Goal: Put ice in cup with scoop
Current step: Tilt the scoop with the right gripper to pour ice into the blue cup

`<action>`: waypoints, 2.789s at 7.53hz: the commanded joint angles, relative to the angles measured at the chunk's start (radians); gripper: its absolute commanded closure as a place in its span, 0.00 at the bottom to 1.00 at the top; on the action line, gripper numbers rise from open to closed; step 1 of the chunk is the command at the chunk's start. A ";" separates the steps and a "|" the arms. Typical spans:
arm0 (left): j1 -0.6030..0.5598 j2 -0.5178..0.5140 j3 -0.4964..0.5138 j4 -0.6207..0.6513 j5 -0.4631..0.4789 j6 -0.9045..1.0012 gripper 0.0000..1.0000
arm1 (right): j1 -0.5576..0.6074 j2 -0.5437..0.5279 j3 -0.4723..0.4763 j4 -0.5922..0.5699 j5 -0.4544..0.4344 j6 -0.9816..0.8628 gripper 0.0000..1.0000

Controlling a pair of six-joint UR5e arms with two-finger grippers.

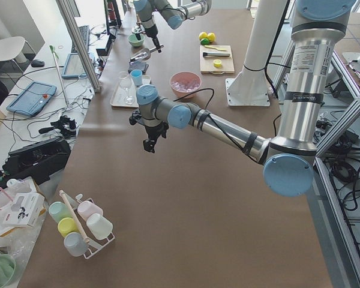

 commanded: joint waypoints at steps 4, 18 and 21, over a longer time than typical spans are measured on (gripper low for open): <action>-0.276 0.121 0.166 -0.010 -0.153 0.000 0.02 | -0.010 0.119 -0.101 -0.215 -0.006 -0.152 1.00; -0.458 0.133 0.323 -0.012 -0.162 0.153 0.02 | -0.011 0.200 -0.169 -0.386 -0.009 -0.257 1.00; -0.461 0.133 0.282 -0.007 -0.158 0.147 0.02 | -0.011 0.197 -0.169 -0.386 -0.009 -0.257 1.00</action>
